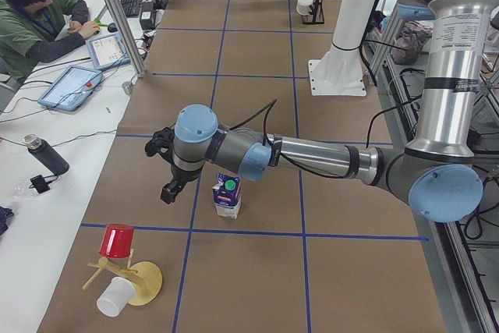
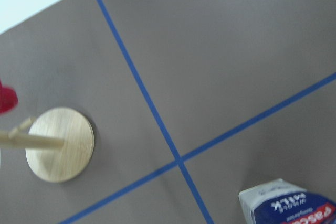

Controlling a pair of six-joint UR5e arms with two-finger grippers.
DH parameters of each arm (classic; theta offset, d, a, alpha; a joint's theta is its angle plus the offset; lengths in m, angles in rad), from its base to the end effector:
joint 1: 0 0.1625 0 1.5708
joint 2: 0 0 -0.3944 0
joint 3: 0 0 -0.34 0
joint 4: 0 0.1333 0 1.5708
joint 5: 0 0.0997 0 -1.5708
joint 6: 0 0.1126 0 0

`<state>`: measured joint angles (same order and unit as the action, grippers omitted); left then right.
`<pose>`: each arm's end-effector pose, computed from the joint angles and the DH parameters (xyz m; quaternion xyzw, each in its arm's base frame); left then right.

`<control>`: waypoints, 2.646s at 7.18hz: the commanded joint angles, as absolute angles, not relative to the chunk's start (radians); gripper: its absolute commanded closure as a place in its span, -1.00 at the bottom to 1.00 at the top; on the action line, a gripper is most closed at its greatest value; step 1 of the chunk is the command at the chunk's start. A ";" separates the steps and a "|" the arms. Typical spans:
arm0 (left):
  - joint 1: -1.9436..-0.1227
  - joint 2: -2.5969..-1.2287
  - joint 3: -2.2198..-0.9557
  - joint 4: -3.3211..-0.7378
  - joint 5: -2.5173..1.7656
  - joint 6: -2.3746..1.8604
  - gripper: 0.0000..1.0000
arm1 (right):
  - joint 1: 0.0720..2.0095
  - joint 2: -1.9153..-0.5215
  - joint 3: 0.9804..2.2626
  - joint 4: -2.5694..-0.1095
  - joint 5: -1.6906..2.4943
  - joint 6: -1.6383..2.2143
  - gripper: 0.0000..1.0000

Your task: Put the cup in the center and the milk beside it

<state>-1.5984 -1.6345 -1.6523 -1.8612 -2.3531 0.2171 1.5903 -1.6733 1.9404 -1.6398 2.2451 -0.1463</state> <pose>-0.0673 -0.4839 0.5372 0.2437 0.3451 0.1674 0.8908 0.0708 -0.4013 0.5317 0.1203 -0.3203 -0.0921 0.9351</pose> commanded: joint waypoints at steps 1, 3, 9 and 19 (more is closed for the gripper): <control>-1.598 -1.632 -1.657 -1.870 -2.355 0.207 -0.96 | 1.586 -1.689 1.936 -1.638 2.266 -0.067 -1.00; -1.598 -1.632 -1.666 -1.870 -2.355 0.206 -0.96 | 1.536 -1.715 1.931 -1.638 2.261 0.035 -0.99; -1.598 -1.631 -1.667 -1.902 -2.353 0.201 -0.96 | 1.320 -1.773 1.595 -1.016 2.240 0.332 -0.90; -1.600 -1.574 -1.663 -1.971 -2.355 0.199 -0.97 | 1.275 -1.793 1.713 -0.983 2.206 0.328 1.00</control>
<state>-1.5998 -1.5767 -1.6645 -1.9698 -2.3536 0.1994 1.2662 -1.7982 1.6470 -0.9745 2.1893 0.3267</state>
